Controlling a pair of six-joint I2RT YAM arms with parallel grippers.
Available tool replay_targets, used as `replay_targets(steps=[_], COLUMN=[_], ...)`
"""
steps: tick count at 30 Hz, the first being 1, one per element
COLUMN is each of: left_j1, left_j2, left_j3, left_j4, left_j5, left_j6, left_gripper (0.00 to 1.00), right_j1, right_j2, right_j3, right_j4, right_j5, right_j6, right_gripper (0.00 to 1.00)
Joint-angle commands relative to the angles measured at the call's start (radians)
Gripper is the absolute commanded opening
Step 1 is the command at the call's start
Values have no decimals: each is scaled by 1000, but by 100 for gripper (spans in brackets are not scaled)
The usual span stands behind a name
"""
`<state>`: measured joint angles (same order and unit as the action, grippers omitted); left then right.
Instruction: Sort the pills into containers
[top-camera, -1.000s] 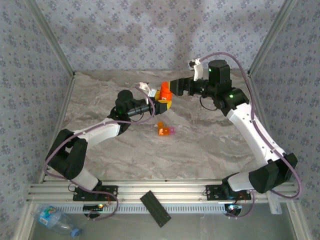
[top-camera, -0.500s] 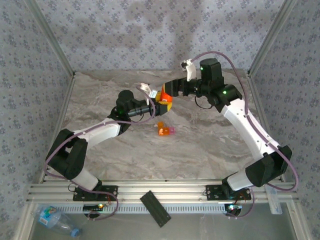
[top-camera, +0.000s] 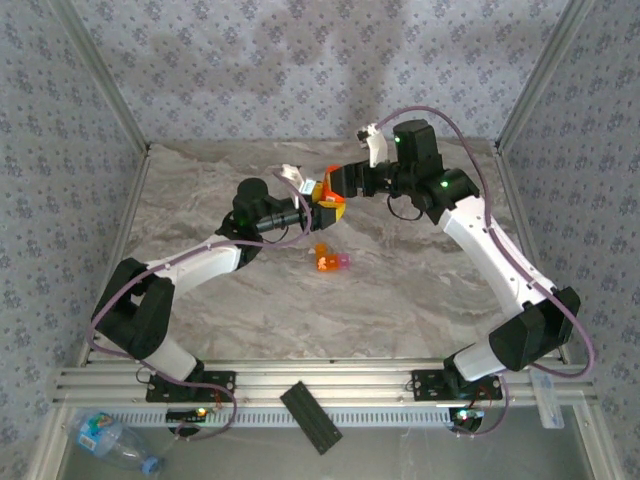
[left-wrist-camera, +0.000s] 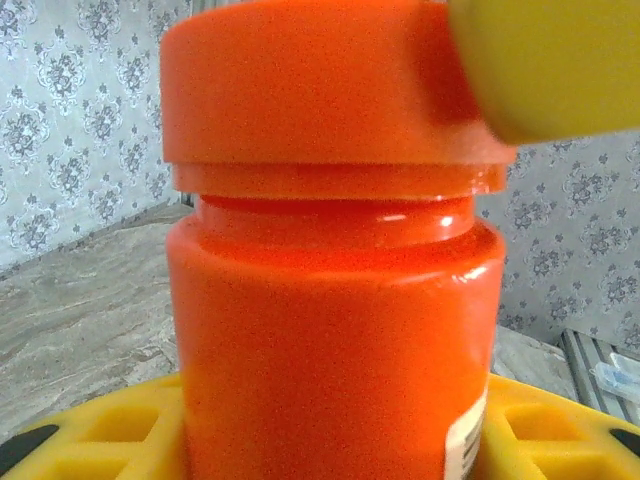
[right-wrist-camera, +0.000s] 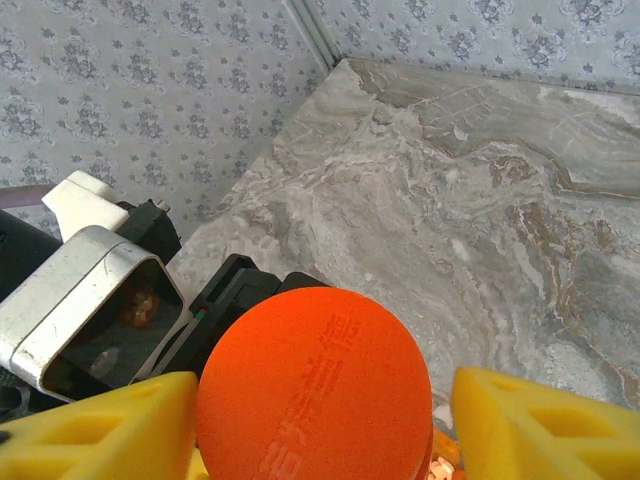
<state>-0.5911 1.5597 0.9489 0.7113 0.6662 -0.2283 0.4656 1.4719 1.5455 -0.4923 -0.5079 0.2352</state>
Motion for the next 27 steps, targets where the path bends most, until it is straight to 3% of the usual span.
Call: replay_targets(steps=[1, 8, 11, 16, 27], left_j1=[-6, -6, -6, -6, -8], left_j2=[-27, -25, -29, -40, -40], left_j3=[40, 49, 64, 83, 97], left_j4=[27, 8, -34, -87, -84], left_j5=[23, 28, 38, 42, 21], left_j6=[17, 29, 60, 101, 99], left_gripper=[0, 0, 0, 0, 0], right_j1=[5, 6, 10, 24, 60], right_j2=[-5, -3, -5, -16, 2], right_j3=[18, 29, 49, 67, 27], right_j4=[-15, -43, -94, -169, -134], right_j5=[-4, -27, -18, 32, 126], right_j6=[-13, -46, -111, -208, -99], right_gripper=[62, 40, 35, 32, 32])
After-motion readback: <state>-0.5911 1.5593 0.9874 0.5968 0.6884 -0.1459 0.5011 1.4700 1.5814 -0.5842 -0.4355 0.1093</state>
